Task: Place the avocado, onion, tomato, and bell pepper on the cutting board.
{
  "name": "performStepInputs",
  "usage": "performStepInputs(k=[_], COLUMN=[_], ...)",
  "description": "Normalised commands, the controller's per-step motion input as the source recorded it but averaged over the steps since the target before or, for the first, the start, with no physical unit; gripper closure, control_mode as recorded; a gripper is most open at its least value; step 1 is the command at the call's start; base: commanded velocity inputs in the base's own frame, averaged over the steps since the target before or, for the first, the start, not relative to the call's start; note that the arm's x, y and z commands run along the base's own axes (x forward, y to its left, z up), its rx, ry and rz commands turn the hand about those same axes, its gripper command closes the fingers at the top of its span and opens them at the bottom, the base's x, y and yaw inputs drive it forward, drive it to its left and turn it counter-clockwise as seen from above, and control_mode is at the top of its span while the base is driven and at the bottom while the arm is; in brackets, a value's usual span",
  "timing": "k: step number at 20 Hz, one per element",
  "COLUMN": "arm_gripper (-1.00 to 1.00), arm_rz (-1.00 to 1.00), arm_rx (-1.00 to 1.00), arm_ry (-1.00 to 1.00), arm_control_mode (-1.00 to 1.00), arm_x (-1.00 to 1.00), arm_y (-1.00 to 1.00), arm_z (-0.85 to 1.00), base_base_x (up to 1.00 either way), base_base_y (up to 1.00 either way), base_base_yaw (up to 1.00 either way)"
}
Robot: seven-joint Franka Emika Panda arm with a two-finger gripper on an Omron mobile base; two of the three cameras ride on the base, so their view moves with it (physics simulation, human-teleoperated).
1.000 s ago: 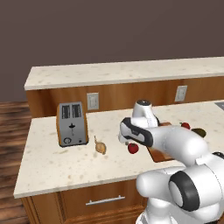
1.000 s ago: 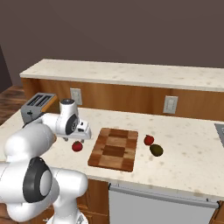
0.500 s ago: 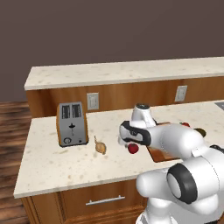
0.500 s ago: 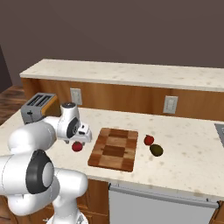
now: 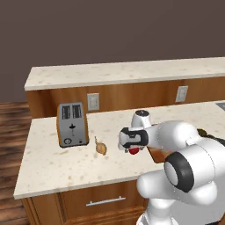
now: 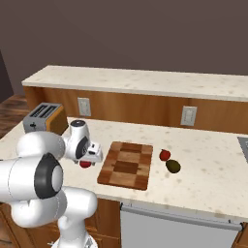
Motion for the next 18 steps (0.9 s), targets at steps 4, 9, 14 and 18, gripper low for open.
performStepInputs(k=[4,9,14,18], arm_gripper=[-1.0,1.0,1.0,1.0], arm_rz=[0.0,0.0,-0.01,-0.01], arm_rx=[0.0,0.0,0.04,0.05], arm_ry=[0.0,0.0,0.0,0.0], arm_control_mode=[-1.0,-1.0,-1.0,-1.0], arm_x=[0.17,0.09,-0.11,-0.17], arm_y=[0.0,0.0,-0.05,-0.2], arm_z=[-0.27,-0.19,0.11,0.36], base_base_x=[0.0,0.0,0.0,0.0], base_base_y=[0.0,0.0,0.0,0.0], base_base_yaw=[0.0,0.0,0.0,0.0])
